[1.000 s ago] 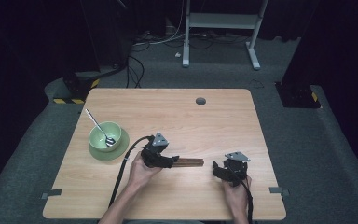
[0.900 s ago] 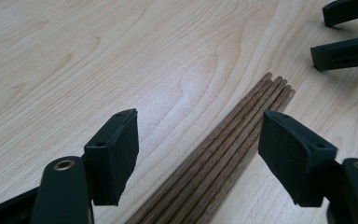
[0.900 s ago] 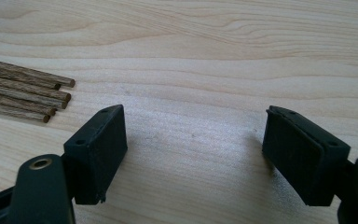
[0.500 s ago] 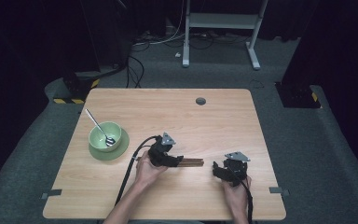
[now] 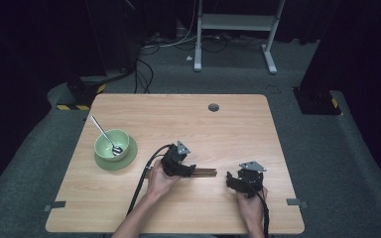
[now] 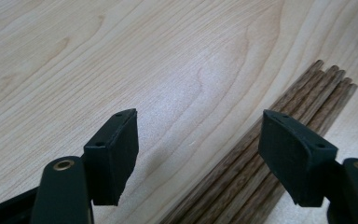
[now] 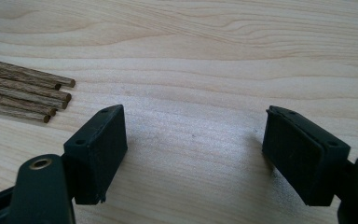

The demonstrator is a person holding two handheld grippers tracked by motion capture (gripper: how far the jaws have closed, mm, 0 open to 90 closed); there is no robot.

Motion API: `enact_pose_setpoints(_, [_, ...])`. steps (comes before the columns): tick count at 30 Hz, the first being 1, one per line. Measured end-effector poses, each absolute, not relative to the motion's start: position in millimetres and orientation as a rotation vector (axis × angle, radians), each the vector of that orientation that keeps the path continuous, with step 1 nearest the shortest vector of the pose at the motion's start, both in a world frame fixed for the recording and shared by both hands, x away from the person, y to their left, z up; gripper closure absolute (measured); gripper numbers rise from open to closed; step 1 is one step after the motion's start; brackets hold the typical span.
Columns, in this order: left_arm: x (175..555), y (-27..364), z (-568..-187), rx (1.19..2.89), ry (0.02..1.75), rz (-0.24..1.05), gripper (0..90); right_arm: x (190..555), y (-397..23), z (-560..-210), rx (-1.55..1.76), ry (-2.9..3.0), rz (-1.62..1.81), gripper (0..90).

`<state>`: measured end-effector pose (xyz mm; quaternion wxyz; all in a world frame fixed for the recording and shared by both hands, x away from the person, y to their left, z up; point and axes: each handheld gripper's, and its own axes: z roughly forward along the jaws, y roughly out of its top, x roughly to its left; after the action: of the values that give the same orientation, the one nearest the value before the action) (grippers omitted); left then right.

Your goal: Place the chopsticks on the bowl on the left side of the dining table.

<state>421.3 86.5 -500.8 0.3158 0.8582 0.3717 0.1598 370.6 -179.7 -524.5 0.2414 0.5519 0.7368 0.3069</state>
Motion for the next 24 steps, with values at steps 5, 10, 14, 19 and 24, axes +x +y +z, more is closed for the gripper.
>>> enact_pose_setpoints(5, [422.9, 86.2, -502.3, 2.261, 0.993, 0.437, 28.6, 370.6, -179.7, -524.5, 1.509, 2.015, 0.839, 21.1])
enact_pose_setpoints(10, [424.3, 86.4, -503.7, 2.263, 1.002, 0.453, 28.6, 370.6, -179.7, -524.5, 1.510, 2.015, 0.840, 21.1])
enact_pose_setpoints(14, [424.6, 86.0, -504.5, 2.271, 1.005, 0.458, 28.5, 370.6, -179.7, -524.5, 1.509, 2.015, 0.839, 21.1])
enact_pose_setpoints(19, [424.2, 85.4, -504.7, 2.274, 1.000, 0.470, 28.3, 370.6, -179.7, -524.5, 1.509, 2.015, 0.839, 21.1])
enact_pose_setpoints(24, [424.0, 85.8, -505.3, 2.278, 1.004, 0.472, 28.1, 370.6, -179.7, -524.5, 1.509, 2.015, 0.839, 21.1])
